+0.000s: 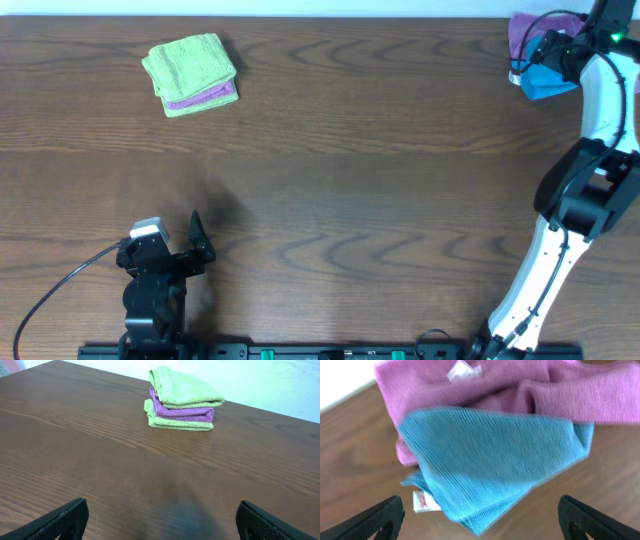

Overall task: Fold the cloth
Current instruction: 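Lower the right gripper and grasp the blue cloth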

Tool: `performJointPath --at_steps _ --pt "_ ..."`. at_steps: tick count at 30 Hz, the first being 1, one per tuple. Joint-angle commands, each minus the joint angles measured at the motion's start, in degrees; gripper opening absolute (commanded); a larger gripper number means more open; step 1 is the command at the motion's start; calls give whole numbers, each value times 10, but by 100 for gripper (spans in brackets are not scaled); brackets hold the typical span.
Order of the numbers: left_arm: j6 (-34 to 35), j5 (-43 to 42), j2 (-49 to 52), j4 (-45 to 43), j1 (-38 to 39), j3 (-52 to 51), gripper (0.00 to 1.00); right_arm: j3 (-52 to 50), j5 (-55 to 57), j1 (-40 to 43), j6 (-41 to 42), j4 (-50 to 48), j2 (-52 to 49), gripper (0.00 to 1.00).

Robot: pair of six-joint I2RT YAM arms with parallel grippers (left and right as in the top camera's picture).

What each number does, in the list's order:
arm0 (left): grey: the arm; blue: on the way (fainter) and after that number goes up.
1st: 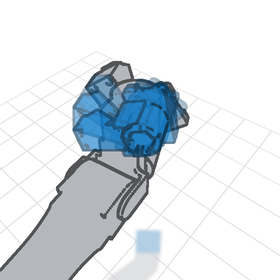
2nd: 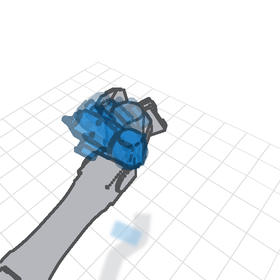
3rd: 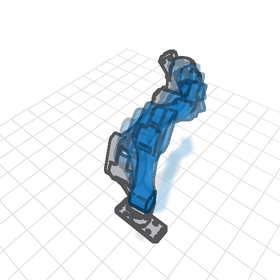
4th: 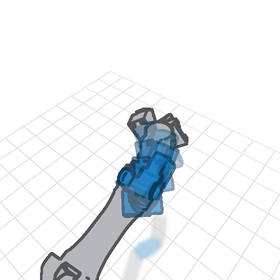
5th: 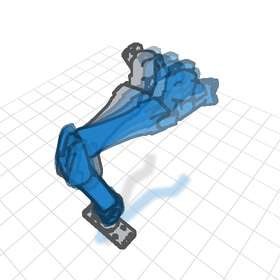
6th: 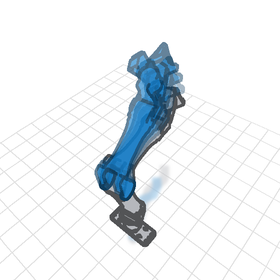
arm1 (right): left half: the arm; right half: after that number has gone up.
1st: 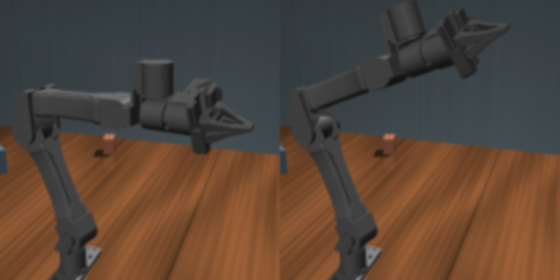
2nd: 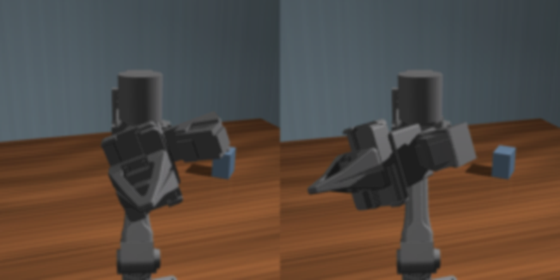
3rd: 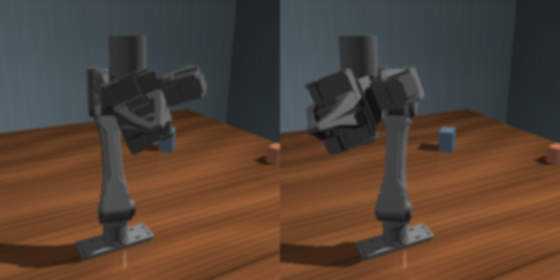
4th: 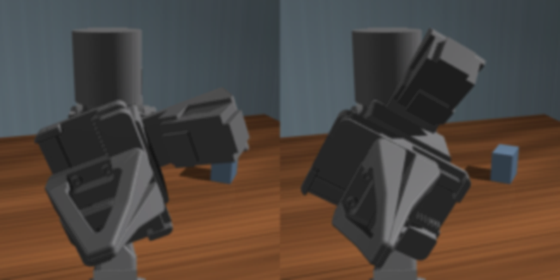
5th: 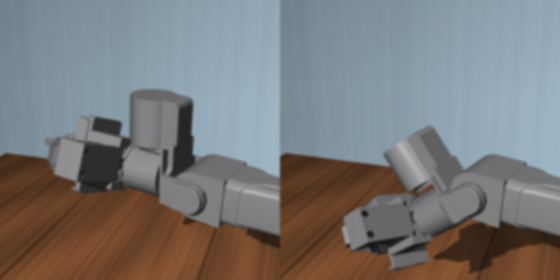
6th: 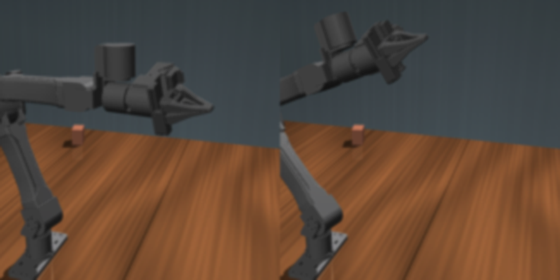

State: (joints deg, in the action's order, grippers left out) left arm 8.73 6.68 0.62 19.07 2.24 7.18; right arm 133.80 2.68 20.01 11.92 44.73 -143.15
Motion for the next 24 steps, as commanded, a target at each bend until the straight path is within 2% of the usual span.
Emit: performJointPath --at_steps 1,13,15,16,17,19,22,24 --pt "-10 8 -4 3 -4 -13 96 12 -31 -2 2 -17 -20 98" --pt "-10 8 -4 3 -4 -13 95 12 -47 -4 26 -43 -137 93" --pt "-10 8 -4 3 -4 -13 95 12 -47 -4 29 -45 -144 88" --pt "-10 8 -4 3 -4 -13 95 12 -47 -4 29 -46 -145 74" --pt "-10 8 -4 3 -4 -13 95 12 -47 -5 29 -48 -145 52" --pt "-10 8 -4 3 -4 -13 95 12 -47 -5 34 -51 -145 30" --pt "-10 8 -4 3 -4 -13 95 13 -47 -5 56 -38 -144 8" --pt "-10 8 -4 3 -4 -13 95 13 -48 -6 68 -19 -144 1"
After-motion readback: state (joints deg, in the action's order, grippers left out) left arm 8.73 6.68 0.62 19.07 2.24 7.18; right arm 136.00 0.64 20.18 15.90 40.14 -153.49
